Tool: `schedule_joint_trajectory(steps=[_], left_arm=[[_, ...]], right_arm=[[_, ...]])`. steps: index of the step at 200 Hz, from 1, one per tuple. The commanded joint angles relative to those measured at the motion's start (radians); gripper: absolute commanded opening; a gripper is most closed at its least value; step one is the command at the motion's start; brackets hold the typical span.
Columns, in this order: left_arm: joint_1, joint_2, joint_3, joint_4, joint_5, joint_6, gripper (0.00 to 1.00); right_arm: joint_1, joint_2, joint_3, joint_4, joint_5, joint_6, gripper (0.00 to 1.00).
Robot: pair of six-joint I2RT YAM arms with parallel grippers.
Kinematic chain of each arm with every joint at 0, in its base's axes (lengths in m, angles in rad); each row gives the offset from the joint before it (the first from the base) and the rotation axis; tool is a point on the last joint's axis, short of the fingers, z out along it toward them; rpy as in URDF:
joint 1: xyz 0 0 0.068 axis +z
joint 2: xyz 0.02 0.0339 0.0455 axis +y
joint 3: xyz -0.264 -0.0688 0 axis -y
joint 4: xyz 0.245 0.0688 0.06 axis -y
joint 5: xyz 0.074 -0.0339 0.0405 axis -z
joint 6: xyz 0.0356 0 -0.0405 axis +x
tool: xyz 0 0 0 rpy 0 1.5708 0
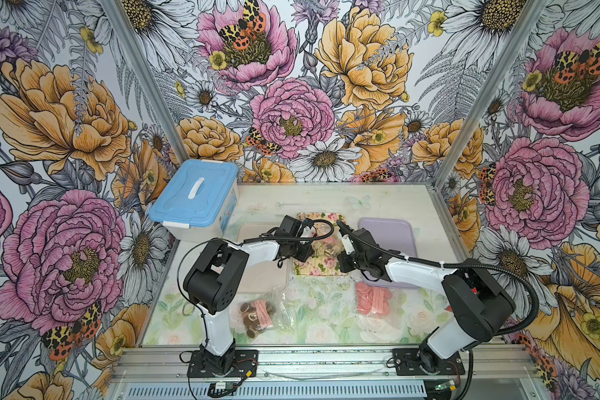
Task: Pour cookies out of the ziploc bag
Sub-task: 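Pour the cookies out of the ziploc bag onto the tray.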
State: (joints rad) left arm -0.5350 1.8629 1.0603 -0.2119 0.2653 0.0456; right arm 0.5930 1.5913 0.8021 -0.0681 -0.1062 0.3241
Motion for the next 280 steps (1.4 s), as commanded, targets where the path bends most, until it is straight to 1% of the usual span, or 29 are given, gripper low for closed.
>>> schedule_joint_trajectory(steps=[1, 45, 59, 86, 123, 137, 162, 180, 227, 248, 280], left_arm=[[-0.008, -0.004, 0.030, -0.039, 0.039, 0.045, 0.33], [-0.017, 0.030, 0.049, -0.063, 0.031, 0.063, 0.35], [-0.019, 0.029, 0.050, -0.066, 0.016, 0.067, 0.35], [-0.027, 0.028, 0.049, -0.058, 0.025, 0.080, 0.37], [-0.061, 0.040, 0.056, -0.051, -0.006, 0.101, 0.37], [-0.070, 0.039, 0.055, -0.038, -0.044, 0.098, 0.37], [-0.072, 0.033, 0.049, -0.017, -0.095, 0.081, 0.33], [-0.063, 0.039, 0.050, -0.019, -0.103, 0.073, 0.29], [-0.065, 0.063, 0.065, -0.018, -0.176, 0.057, 0.31], [-0.069, 0.068, 0.068, -0.018, -0.191, 0.059, 0.30], [-0.076, 0.071, 0.068, -0.009, -0.175, 0.082, 0.24]], right_arm=[[-0.014, -0.047, -0.010, 0.043, -0.013, 0.010, 0.00], [-0.022, -0.067, -0.023, 0.056, -0.032, 0.020, 0.00], [-0.024, -0.071, -0.026, 0.057, -0.031, 0.021, 0.00], [-0.024, -0.067, -0.024, 0.059, -0.038, 0.021, 0.00], [-0.024, -0.070, -0.025, 0.060, -0.040, 0.023, 0.00], [-0.024, -0.073, -0.025, 0.062, -0.044, 0.023, 0.00], [-0.024, -0.071, -0.026, 0.063, -0.047, 0.023, 0.00], [-0.024, -0.073, -0.025, 0.065, -0.051, 0.023, 0.00], [-0.024, -0.078, -0.029, 0.067, -0.059, 0.024, 0.00], [-0.024, -0.080, -0.028, 0.068, -0.061, 0.024, 0.00], [-0.024, -0.076, -0.029, 0.069, -0.068, 0.026, 0.00]])
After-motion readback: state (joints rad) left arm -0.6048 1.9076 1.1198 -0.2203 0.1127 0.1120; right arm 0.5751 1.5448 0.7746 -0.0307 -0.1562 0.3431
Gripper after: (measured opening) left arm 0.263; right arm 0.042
